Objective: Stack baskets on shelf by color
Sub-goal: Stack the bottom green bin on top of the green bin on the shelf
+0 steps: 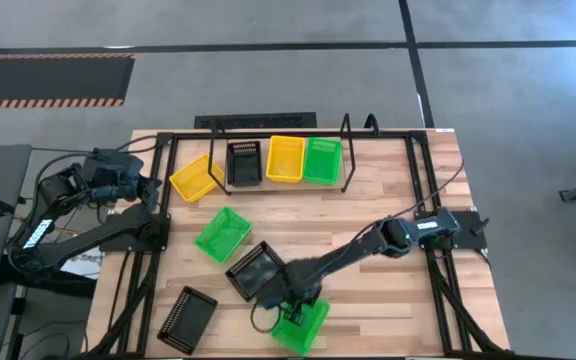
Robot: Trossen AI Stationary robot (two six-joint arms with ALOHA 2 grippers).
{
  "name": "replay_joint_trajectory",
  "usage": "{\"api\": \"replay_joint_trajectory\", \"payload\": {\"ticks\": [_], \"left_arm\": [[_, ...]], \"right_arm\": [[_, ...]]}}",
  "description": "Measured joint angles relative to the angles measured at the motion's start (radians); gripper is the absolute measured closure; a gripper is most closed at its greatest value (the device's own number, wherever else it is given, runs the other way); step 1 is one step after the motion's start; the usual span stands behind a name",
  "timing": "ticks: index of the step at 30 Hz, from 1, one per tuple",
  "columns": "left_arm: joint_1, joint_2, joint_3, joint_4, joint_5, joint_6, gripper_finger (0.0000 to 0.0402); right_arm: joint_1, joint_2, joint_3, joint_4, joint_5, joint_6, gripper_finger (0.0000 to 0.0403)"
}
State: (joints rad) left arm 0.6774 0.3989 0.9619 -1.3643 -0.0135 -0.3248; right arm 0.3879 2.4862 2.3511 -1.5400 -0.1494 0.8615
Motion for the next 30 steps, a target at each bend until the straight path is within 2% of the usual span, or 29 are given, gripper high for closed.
{"api": "replay_joint_trajectory", "payload": {"ticks": [4,10,13,17,22,24,27,30], "left_arm": [[0.0,0.0,0.0,0.0,0.0,0.0,0.0401],[0.0,0.0,0.0,0.0,0.0,0.0,0.0401],[0.0,0.0,0.0,0.0,0.0,0.002,0.0401],[0.0,0.0,0.0,0.0,0.0,0.016,0.0401],[0.0,0.0,0.0,0.0,-0.001,0.032,0.0401],[0.0,0.0,0.0,0.0,-0.001,0.032,0.0401],[0.0,0.0,0.0,0.0,-0.001,0.019,0.0401],[0.0,0.0,0.0,0.0,-0.011,0.016,0.0401]], "right_arm": [[-0.059,-0.111,-0.014,-0.029,0.127,-0.016,0.0398],[-0.157,-0.328,-0.002,-0.031,0.372,-0.031,0.0399],[-0.216,-0.433,-0.001,-0.03,0.496,-0.097,0.04],[-0.314,-0.545,-0.001,-0.018,0.573,-0.22,0.04],[-0.463,-0.623,-0.001,0.059,0.583,-0.439,0.04],[-0.53,-0.642,-0.001,0.108,0.545,-0.553,0.04],[-0.635,-0.646,-0.001,0.186,0.417,-0.742,0.04],[-0.744,-0.637,0.0,0.219,0.228,-0.904,0.04]]}}
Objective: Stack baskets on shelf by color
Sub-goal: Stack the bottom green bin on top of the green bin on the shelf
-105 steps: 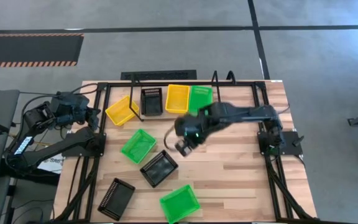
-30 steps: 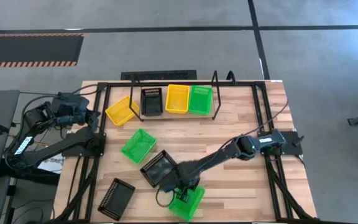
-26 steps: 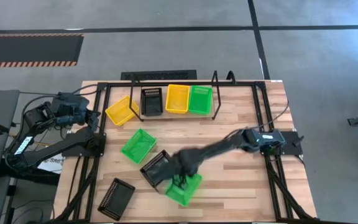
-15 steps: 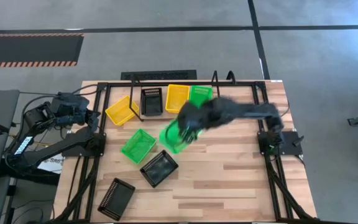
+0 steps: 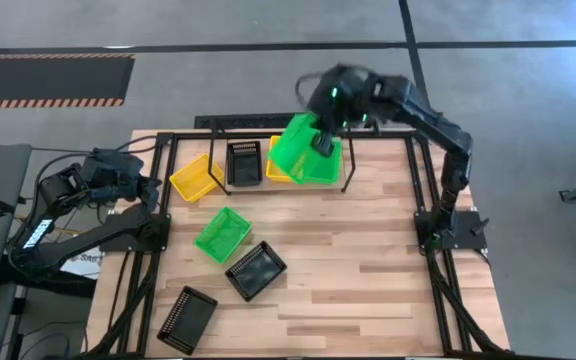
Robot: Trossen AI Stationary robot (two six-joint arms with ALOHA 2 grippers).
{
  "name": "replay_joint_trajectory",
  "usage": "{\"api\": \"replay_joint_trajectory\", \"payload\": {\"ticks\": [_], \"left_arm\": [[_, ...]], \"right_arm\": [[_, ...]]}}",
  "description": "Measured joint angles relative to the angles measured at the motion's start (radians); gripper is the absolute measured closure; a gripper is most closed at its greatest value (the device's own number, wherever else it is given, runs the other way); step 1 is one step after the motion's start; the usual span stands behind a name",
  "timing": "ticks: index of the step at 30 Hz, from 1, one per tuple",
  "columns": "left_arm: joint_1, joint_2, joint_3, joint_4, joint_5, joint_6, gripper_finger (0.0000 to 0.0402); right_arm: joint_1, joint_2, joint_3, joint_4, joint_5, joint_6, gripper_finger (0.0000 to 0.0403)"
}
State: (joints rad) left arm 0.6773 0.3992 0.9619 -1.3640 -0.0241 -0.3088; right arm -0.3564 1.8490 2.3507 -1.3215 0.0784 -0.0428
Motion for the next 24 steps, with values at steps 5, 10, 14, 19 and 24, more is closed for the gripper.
{"api": "replay_joint_trajectory", "payload": {"ticks": [5,10,14,19,24], "left_arm": [[0.0,0.0,0.0,0.0,-0.042,-0.023,0.0402],[0.0,0.0,0.0,0.0,-0.044,-0.052,0.0401],[0.0,0.0,0.0,0.0,-0.045,-0.054,0.0401],[0.0,0.0,0.0,0.0,-0.051,-0.082,0.0402],[0.0,0.0,0.0,0.0,-0.063,-0.097,0.0402]], "right_arm": [[-0.145,0.047,-0.002,-0.084,-0.205,-0.195,0.04],[-0.242,0.105,-0.001,-0.233,-0.177,-0.324,0.04],[-0.287,0.169,-0.002,-0.244,-0.144,-0.405,0.04],[-0.299,0.243,-0.002,-0.249,-0.139,-0.489,0.04],[-0.301,0.308,-0.002,-0.249,-0.125,-0.515,0.04]]}}
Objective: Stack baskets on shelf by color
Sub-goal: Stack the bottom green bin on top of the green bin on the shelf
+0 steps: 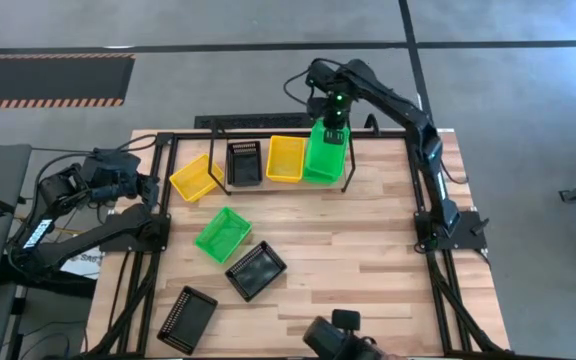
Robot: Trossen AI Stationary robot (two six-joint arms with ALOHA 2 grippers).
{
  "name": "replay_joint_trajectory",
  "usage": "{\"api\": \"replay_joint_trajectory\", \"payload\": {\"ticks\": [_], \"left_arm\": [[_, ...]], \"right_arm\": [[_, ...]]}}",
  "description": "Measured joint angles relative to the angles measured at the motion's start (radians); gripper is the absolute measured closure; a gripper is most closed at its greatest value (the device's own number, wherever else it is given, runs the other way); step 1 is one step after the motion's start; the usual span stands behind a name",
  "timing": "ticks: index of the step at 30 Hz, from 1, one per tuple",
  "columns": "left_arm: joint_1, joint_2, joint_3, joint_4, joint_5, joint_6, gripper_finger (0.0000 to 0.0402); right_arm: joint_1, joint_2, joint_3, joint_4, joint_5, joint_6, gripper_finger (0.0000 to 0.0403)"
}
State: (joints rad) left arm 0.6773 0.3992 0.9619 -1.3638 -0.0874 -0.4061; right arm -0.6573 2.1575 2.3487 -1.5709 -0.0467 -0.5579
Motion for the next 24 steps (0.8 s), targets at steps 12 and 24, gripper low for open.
{"api": "replay_joint_trajectory", "payload": {"ticks": [12,24], "left_arm": [[0.0,0.0,0.0,0.0,-0.004,-0.001,0.0401],[0.0,0.0,0.0,-0.001,-0.004,0.001,0.0402]], "right_arm": [[0.008,0.09,0.0,0.0,0.051,0.007,0.04],[0.009,0.09,0.001,0.0,0.051,0.008,0.04]]}}
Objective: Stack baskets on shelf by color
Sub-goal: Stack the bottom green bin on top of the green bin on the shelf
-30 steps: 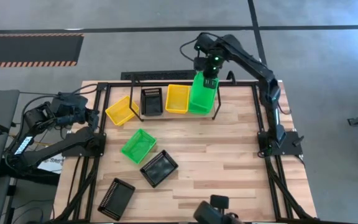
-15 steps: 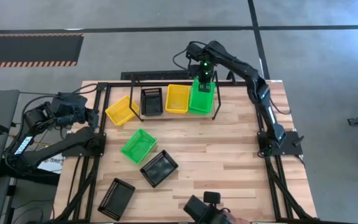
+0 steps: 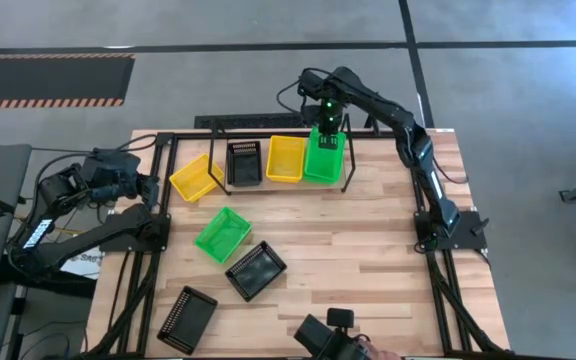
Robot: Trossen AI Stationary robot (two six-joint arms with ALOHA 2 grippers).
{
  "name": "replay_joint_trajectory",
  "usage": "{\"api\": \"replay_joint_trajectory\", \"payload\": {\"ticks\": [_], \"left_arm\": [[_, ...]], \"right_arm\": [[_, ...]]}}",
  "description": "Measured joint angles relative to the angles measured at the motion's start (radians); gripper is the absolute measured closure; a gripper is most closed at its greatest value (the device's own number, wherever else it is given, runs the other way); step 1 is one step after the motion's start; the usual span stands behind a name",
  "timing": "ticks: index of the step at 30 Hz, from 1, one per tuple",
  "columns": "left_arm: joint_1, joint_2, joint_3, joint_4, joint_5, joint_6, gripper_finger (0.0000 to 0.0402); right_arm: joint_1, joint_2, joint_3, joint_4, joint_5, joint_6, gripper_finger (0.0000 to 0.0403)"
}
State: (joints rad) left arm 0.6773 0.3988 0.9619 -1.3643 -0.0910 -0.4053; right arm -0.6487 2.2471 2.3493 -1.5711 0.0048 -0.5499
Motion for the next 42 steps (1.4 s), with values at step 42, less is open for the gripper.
{"api": "replay_joint_trajectory", "payload": {"ticks": [42], "left_arm": [[0.0,0.0,0.0,-0.018,-0.026,-0.003,0.0401]], "right_arm": [[-0.009,-0.117,-0.212,0.016,-0.001,-0.031,0.04]]}}
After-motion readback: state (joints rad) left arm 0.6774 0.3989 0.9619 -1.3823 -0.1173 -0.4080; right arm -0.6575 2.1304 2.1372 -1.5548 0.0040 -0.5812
